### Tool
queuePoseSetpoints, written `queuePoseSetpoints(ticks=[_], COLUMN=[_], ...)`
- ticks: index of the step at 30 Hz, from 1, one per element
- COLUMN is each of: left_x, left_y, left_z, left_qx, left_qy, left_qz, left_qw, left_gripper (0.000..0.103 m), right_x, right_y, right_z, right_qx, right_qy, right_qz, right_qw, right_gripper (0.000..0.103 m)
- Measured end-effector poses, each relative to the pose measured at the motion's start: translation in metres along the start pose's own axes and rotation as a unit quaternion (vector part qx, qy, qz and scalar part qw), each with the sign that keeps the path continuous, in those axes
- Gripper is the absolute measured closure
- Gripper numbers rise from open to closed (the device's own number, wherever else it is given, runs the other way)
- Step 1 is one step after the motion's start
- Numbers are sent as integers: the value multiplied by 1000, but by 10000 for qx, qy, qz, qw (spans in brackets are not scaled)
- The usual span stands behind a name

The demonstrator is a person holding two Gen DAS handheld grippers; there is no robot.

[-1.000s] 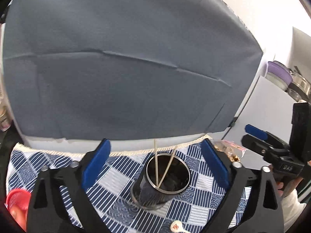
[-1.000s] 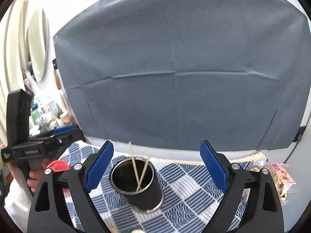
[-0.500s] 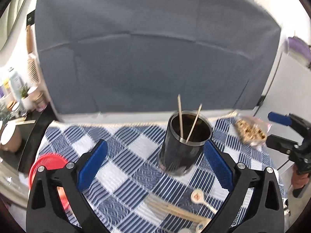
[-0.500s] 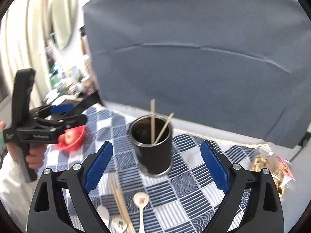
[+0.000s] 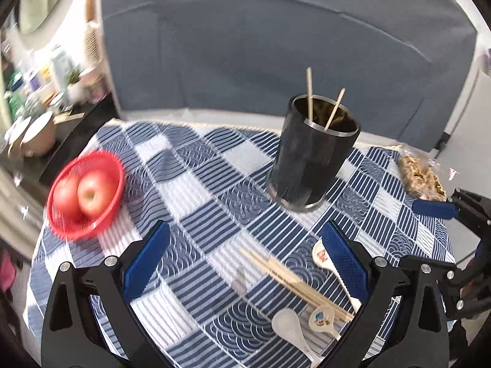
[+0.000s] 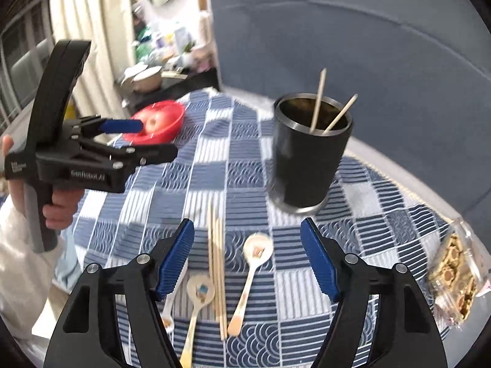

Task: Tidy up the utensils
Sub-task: 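Move both open tools back toward the remaining chopsticks, then grasp a wooden chopstick with the right tool while the left tool grasps another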

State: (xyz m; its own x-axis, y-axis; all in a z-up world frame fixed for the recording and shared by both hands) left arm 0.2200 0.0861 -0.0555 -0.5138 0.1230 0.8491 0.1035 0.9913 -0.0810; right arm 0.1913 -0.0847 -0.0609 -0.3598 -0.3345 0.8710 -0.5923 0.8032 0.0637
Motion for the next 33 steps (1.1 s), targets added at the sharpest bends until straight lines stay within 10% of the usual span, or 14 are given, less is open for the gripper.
queuePoseSetpoints(ticks=[19,33], left_x=[-65,-113], left_y=[32,19], left_z=[48,49], left_qx=[970,756], left_qy=[920,1490], left_qz=[-508,-397], left_qw=[9897,9851], left_gripper=[6,6], right_x=[-108,-139], right_y=[17,2], right_z=[21,30], right_qx=[60,305], right_qy=[1116,1533], right_qz=[-1093,-744], right_qw=[9877,9849], right_gripper=[73,79])
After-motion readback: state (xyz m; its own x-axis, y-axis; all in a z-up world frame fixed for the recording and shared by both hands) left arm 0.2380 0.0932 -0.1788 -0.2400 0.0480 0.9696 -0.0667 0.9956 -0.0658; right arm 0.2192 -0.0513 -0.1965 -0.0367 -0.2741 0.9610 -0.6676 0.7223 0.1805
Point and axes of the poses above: each gripper's, at about its wrist camera, not at the fingertips, and x roughly against the way its jaws point, y to its left, z to its underside, the point moved 4 cm from there along -x, roughly the way its jaws point, and after that the axes turned 11 degrees about y, right-handed, at the moved point
